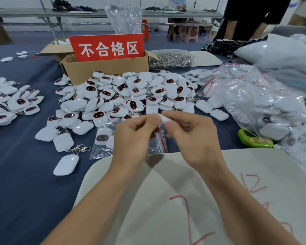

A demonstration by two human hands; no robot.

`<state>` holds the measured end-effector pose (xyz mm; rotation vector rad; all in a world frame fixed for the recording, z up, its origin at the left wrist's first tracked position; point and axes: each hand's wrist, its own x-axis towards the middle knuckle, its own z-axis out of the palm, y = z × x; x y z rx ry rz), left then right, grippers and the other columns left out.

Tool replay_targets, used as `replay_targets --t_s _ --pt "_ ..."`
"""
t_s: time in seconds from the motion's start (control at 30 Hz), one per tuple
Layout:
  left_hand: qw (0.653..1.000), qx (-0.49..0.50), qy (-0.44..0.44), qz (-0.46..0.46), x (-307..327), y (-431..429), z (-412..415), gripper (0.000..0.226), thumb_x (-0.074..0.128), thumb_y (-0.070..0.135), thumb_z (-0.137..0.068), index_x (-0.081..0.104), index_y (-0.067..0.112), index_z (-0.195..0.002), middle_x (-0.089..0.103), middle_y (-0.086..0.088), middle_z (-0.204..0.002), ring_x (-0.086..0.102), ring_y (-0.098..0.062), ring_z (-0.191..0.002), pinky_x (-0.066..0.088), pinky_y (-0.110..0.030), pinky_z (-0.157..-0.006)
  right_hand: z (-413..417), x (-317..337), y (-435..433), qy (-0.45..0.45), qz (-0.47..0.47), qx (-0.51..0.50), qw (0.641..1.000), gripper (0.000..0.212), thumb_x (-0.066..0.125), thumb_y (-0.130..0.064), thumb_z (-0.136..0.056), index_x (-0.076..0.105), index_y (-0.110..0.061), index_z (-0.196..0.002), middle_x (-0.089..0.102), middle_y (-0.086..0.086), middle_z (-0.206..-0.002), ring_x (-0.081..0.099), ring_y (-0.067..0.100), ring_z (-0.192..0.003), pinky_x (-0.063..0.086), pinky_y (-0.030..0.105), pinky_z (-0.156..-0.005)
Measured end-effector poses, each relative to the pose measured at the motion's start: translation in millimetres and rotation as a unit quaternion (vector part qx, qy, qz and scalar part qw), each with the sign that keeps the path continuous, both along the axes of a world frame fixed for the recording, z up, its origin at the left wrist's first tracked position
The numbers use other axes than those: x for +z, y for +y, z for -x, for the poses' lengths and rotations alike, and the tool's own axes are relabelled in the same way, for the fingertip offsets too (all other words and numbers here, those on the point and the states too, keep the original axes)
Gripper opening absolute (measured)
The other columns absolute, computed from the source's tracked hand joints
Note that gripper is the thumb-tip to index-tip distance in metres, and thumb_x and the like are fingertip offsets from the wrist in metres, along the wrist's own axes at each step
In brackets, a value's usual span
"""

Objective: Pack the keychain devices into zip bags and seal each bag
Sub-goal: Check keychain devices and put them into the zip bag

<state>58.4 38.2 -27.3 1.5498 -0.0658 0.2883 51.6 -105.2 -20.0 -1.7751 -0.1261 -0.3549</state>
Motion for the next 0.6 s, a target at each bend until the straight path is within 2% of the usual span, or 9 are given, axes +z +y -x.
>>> replay_targets --t_s 0.07,0.13,0.2,0.33,0.4,0.5,0.6 --pt "0.999 -0.024 -0.008 -0.020 -0.5 -0.1 0.3 0.016 0.071 0.047 -0.080 0.081 0.047 -0.092 0.079 0.011 -0.083 0.072 -0.003 -0.079 0.056 -0.019 -0.076 -1.0 2.6 -1.5 0.022 -0.068 0.030 0.997 0.027 0.060 -0.012 -0.102 0.084 -0.021 -0.096 0.079 0.000 -0.086 0.075 0.013 -0.081 0.063 0.032 -0.072" --pt "0.998 -0.031 -0.017 -0.045 -1.7 -0.3 0.5 0.017 0.073 0.046 -0.079 0.080 0.049 -0.094 0.079 0.008 -0.085 0.075 -0.012 -0.085 0.061 -0.034 -0.084 -1.5 4.7 -2.9 0.051 -0.110 0.058 0.991 0.032 0.054 -0.012 -0.105 0.082 -0.014 -0.092 0.077 0.011 -0.085 0.074 0.018 -0.077 0.062 0.031 -0.068" --pt "0.998 -0.020 -0.025 -0.051 -2.1 0.3 0.7 0.016 0.074 0.042 -0.080 0.080 0.049 -0.093 0.079 0.007 -0.084 0.075 -0.017 -0.085 0.062 -0.043 -0.087 -1.8 4.2 -2.5 0.076 -0.118 0.071 0.988 0.027 0.056 -0.011 -0.104 0.081 -0.013 -0.095 0.077 0.012 -0.087 0.075 0.018 -0.078 0.063 0.032 -0.068" --pt "0.998 -0.008 -0.046 -0.045 -2.3 2.1 -0.3 0.026 0.077 0.028 -0.083 0.079 0.053 -0.091 0.079 0.014 -0.090 0.076 -0.009 -0.090 0.060 -0.033 -0.084 -1.5 0.3 0.5 0.087 -0.087 0.074 0.990 0.021 0.061 -0.009 -0.100 0.080 -0.016 -0.097 0.079 0.005 -0.087 0.075 0.020 -0.083 0.064 0.040 -0.080" --pt "0.998 -0.004 -0.047 -0.040 -2.5 1.9 -1.3 0.029 0.078 0.026 -0.083 0.079 0.053 -0.092 0.079 0.013 -0.092 0.076 -0.011 -0.092 0.060 -0.036 -0.087 -0.7 1.0 -0.3 0.087 -0.093 0.071 0.989 0.021 0.062 -0.008 -0.098 0.081 -0.016 -0.095 0.079 0.006 -0.087 0.074 0.020 -0.084 0.064 0.041 -0.082" --pt "0.998 -0.013 -0.045 -0.043 -2.0 2.0 -1.5 0.026 0.077 0.026 -0.082 0.080 0.049 -0.096 0.079 0.012 -0.093 0.075 -0.010 -0.092 0.059 -0.038 -0.090 -1.0 2.0 -2.7 0.105 -0.127 0.081 0.983 0.022 0.062 -0.003 -0.098 0.083 -0.012 -0.096 0.079 0.017 -0.092 0.076 0.034 -0.091 0.064 0.048 -0.086" --pt "0.996 -0.036 -0.044 -0.062 0.6 2.5 -0.6 0.024 0.076 0.035 -0.079 0.080 0.049 -0.097 0.076 0.006 -0.084 0.072 -0.021 -0.083 0.061 -0.045 -0.084 -0.1 3.8 -4.4 0.125 -0.155 0.088 0.976 0.022 0.061 -0.001 -0.098 0.082 -0.008 -0.095 0.077 0.024 -0.093 0.074 0.030 -0.082 0.065 0.042 -0.080"
